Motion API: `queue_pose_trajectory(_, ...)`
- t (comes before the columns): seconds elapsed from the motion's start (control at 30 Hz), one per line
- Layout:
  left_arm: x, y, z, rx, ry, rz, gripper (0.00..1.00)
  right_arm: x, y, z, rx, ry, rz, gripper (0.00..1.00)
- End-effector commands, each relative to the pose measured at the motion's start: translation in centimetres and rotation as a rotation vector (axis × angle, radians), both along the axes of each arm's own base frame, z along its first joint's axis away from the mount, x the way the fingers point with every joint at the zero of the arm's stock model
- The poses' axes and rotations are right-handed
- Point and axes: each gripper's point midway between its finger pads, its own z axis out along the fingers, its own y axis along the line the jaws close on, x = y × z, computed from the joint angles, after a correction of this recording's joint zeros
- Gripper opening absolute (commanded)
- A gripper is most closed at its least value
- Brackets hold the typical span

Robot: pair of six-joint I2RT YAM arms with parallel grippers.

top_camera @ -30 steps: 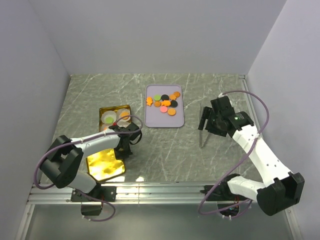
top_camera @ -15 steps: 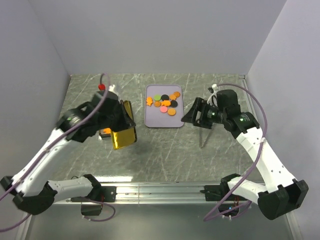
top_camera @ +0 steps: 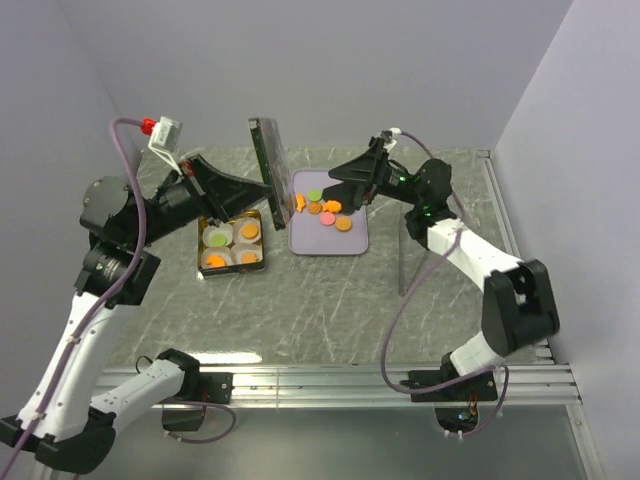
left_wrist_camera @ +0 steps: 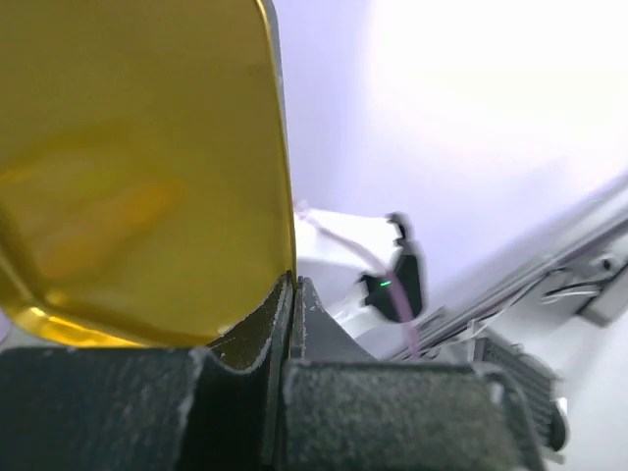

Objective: Pack the cookies

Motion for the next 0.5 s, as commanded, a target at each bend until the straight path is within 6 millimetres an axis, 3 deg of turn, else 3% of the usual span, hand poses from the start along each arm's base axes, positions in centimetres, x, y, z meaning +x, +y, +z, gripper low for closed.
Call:
queue_pose_trajectory(0.0, -4.2, 0.6, 4.8, -0.152, -0.201, -0.232, 0.0, -3.9, -0.6, 6.2, 0.26, -0.136, 0.165, 0.86)
queue_pose_trajectory(0.03, -4.5, 0.9, 5.2, -0.184, -0.203, -0.262, 0.0, -3.4, -0.4, 6.4, 0.311, -0.074, 0.188, 0.86)
queue_pose_trajectory(0.17, -5.1, 1.3, 5.7, -0.239, -0.215, -0.299, 0.0, -4.6, -0.7, 8.3, 0.436, -0.138, 0.258, 0.86)
queue_pose_trajectory(0.37, -5.0, 1.5, 5.2, -0.312, -0.187, -0.33, 0.0, -5.7, 1.0, 9.6, 0.411, -0.179, 0.324, 0.86)
queue_pose_trajectory(0.47, -4.5, 1.4, 4.6, -0.302, -0.166, -0.314, 0.0, -6.3, 0.7, 10.3, 0.44, -0.187, 0.343, 0.86)
